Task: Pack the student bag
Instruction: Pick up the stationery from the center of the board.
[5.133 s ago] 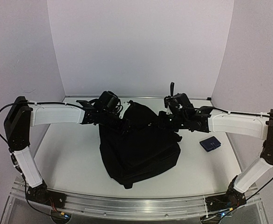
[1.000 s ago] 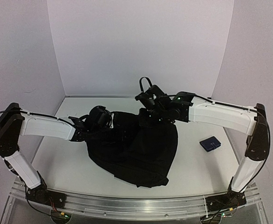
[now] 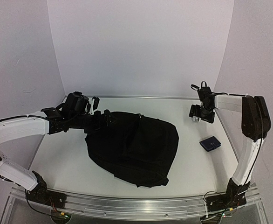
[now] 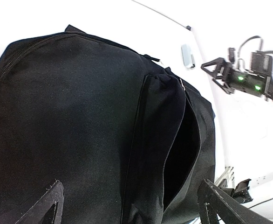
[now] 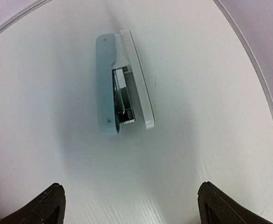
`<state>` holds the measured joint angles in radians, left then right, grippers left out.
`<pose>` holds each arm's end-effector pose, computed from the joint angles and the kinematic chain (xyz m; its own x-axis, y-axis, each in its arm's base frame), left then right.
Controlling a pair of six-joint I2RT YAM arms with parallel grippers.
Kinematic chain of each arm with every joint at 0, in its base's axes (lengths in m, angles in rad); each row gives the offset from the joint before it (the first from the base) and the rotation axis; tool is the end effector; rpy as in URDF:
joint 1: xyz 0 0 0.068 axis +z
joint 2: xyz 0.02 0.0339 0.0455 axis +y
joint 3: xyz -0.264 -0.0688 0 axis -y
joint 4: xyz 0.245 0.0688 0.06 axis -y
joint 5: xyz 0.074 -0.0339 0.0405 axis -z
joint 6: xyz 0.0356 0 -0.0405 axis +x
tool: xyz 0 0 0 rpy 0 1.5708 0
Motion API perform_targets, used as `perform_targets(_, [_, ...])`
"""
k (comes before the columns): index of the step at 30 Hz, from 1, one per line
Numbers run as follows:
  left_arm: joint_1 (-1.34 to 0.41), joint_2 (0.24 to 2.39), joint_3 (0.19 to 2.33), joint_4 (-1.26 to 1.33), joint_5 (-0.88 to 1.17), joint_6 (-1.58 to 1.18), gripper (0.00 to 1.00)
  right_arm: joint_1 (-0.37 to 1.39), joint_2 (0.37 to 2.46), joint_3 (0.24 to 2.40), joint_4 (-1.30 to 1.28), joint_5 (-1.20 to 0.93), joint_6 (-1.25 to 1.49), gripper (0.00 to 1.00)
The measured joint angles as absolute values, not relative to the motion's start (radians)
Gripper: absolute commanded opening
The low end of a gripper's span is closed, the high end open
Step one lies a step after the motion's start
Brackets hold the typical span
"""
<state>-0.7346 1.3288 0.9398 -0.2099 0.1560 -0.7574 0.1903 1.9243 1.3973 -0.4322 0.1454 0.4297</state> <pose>0.2162 -0.2027 0.2709 -0.8243 -0.1700 -0.5400 0.2629 0.7298 -0.6311 0.4095 0.0736 0.2004 -0.7748 0.2705 -0.5714 0.2390 0.9621 0.1314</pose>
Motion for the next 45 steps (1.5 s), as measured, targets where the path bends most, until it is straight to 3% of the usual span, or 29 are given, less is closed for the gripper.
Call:
perform_targets(5, [-0.724,1.303,0.934,-0.215,0.155,-0.760,1.00,0.145,2.078,1.506,-0.402,0.102,0.359,0.98])
perform_targets(10, [-0.711,1.293,0.934,-0.222,0.155,-0.760,1.00,0.147,2.160,1.582,-0.389,0.120,0.315,0.89])
perform_targets(23, [-0.696,1.278,0.934,-0.246,0.154,-0.763,1.00,0.132,2.241,1.614,-0.372,0.166,0.272,0.51])
perform_targets(28, [-0.696,1.274,0.924,-0.244,0.154,-0.780,1.00,0.127,2.245,1.622,-0.361,0.156,0.251,0.32])
perform_targets(34, [-0.694,1.274,0.907,-0.245,0.155,-0.786,1.00,0.124,2.241,1.617,-0.348,0.125,0.227,0.25])
perform_targets(39, [-0.694,1.275,0.907,-0.245,0.163,-0.771,1.00,0.124,2.118,1.526,-0.357,0.031,0.210,0.23])
perform_targets(45, [-0.693,1.298,0.940,-0.233,0.264,-0.692,0.97,0.168,1.771,1.415,-0.352,-0.182,0.213,0.23])
